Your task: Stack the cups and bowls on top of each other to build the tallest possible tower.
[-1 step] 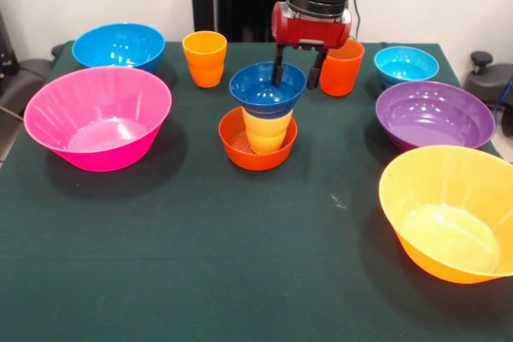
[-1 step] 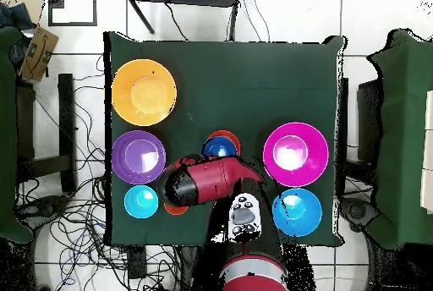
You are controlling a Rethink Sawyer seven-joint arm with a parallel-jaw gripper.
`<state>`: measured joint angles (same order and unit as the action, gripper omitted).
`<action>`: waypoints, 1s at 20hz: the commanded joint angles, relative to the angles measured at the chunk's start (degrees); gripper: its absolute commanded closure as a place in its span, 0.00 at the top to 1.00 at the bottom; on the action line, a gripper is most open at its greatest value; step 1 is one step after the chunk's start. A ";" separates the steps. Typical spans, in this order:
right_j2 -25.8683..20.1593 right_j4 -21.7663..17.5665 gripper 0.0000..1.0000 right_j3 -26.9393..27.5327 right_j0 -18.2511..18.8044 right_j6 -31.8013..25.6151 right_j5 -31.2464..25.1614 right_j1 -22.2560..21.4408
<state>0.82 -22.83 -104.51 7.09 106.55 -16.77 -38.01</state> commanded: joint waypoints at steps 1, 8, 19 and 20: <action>-2.86 2.00 1.00 1.38 0.46 6.08 -0.76 0.03; -4.37 2.70 1.00 -1.75 1.70 4.33 -3.04 -4.09; -7.63 6.03 1.00 -2.83 2.74 1.58 -8.68 -10.95; -7.65 6.21 1.00 -2.85 2.72 1.47 -8.87 -11.32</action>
<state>-0.66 -18.86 -105.96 9.25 106.55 -18.13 -46.79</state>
